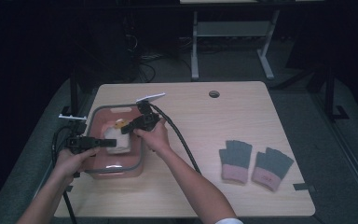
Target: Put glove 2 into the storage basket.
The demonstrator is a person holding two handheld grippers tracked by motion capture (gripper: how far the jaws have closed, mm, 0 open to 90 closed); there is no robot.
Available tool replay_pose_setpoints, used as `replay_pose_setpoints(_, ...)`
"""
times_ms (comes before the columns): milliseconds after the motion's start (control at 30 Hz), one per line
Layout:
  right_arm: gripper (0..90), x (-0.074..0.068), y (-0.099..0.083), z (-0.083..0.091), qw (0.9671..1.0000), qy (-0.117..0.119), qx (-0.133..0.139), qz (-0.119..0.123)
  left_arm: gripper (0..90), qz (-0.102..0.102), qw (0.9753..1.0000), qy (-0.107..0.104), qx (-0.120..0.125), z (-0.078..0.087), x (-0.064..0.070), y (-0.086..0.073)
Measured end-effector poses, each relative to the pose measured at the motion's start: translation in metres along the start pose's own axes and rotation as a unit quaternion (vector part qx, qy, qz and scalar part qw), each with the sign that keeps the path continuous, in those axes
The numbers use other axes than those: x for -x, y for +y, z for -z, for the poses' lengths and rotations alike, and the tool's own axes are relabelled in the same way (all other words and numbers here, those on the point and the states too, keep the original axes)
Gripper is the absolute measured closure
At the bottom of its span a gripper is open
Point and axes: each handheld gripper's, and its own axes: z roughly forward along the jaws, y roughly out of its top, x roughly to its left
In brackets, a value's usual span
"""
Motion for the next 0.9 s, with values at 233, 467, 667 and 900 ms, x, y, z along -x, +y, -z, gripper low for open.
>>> replay_pose_setpoints(233,81.6,0.000,-0.001,-0.005,0.9998,-0.017,-0.013,0.006,68.0,0.008,0.9999,0.006,-0.004,-0.004,-0.004,-0.005)
replay_pose_setpoints(467,76.0,-0.001,-0.003,-0.004,0.9988,-0.041,-0.024,0.014,68.1,0.019,0.9995,0.019,-0.013,-0.009,-0.007,-0.008)
replay_pose_setpoints(667,74.2,-0.001,-0.004,0.003,0.9980,-0.052,-0.030,0.017,68.0,0.025,0.9990,0.031,-0.020,-0.012,-0.010,-0.009)
replay_pose_setpoints(900,72.7,0.002,-0.007,0.012,0.9986,-0.045,-0.023,0.018,67.9,0.017,0.9977,0.054,-0.037,-0.015,-0.008,-0.009)
